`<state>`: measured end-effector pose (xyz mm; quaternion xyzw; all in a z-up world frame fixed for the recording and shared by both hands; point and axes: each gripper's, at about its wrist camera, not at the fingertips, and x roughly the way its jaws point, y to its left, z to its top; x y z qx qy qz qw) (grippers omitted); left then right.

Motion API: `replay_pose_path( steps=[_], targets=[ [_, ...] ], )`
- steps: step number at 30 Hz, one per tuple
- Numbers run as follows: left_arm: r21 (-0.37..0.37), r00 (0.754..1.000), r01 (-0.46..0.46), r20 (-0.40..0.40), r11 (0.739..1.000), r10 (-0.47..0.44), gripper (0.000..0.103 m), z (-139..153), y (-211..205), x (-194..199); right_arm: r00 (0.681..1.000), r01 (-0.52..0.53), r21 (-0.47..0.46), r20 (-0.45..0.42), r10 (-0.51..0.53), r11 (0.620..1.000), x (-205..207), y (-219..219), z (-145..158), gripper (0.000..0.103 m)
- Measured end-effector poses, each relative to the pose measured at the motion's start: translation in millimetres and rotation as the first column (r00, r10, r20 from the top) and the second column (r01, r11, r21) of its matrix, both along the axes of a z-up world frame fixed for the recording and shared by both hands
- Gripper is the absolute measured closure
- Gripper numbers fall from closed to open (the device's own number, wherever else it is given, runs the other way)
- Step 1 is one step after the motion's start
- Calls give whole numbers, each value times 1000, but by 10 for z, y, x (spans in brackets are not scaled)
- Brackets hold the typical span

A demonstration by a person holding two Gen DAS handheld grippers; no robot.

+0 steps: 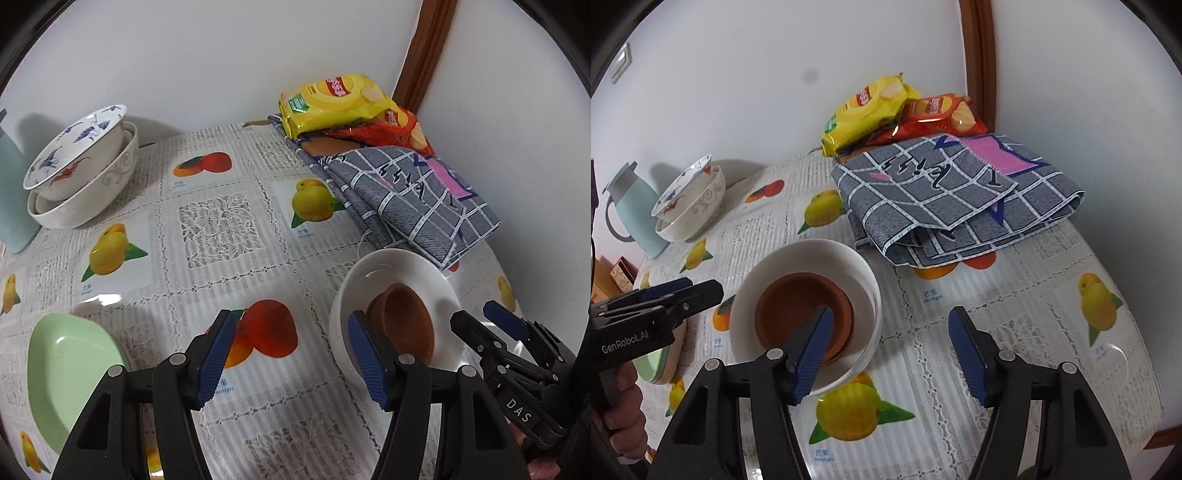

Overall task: Organize plates and bowls
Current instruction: 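Move both grippers to the white bowl and close them on its rim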

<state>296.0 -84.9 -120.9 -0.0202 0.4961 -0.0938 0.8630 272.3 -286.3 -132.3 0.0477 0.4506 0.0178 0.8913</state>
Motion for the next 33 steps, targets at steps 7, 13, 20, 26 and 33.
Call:
replay_pose_path(
  steps=[7,13,20,26,33],
  targets=[
    [12,999,17,-28,1000,-16,42,-135,-88,120,999,-4,-32,-49,3,999,148,36,-164,50],
    [60,999,27,-26,998,-26,40,-202,-142,176,997,7,-48,-71,-11,999,212,22,-203,50],
    [77,995,63,-86,995,-56,41,-331,-206,233,990,3,-89,-138,-16,996,298,22,-304,50],
    [81,992,71,-108,994,-62,42,-414,-253,258,989,-2,-67,-145,-8,998,318,5,-327,50],
    [28,993,53,-109,998,-50,48,-434,-220,265,992,10,-26,-125,-14,1000,293,-23,-341,49]
  ],
)
